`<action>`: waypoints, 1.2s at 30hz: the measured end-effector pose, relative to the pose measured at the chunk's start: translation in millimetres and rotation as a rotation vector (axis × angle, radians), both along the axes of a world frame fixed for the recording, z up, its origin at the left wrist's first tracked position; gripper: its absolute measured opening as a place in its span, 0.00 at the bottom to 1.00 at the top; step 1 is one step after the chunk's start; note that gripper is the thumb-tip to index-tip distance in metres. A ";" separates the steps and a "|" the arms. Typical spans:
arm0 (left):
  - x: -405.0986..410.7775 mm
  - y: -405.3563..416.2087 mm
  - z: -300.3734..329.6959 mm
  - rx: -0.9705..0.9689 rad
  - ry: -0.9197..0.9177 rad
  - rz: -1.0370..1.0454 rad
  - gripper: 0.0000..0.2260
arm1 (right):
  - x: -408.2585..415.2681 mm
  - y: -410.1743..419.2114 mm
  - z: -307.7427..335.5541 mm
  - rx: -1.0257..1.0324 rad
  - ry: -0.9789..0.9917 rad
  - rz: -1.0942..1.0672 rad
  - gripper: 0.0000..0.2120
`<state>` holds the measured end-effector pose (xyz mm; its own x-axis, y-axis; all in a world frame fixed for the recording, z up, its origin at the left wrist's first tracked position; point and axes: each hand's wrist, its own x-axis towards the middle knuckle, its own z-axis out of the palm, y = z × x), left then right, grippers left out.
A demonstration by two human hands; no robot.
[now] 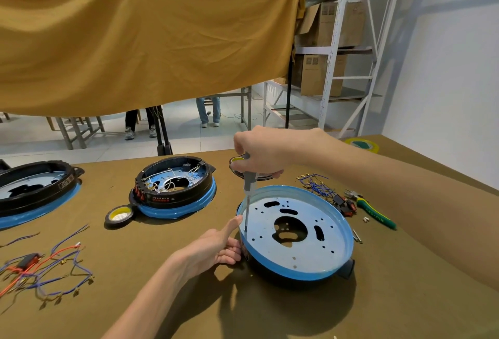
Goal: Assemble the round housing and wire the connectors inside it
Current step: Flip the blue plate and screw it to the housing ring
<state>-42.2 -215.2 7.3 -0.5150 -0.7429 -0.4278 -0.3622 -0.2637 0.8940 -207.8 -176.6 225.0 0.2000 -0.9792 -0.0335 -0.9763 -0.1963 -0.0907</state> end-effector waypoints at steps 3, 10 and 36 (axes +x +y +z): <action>0.3 -0.1 0.1 0.009 0.010 -0.014 0.46 | 0.5 1.5 3.9 0.079 -0.051 0.026 0.20; 0.7 -0.3 -0.5 0.004 0.005 -0.009 0.46 | 0.2 1.2 2.3 0.056 0.001 0.017 0.24; 0.3 -5.0 -6.7 -0.005 -0.004 0.009 0.46 | 0.8 8.6 2.5 0.039 -0.001 0.030 0.17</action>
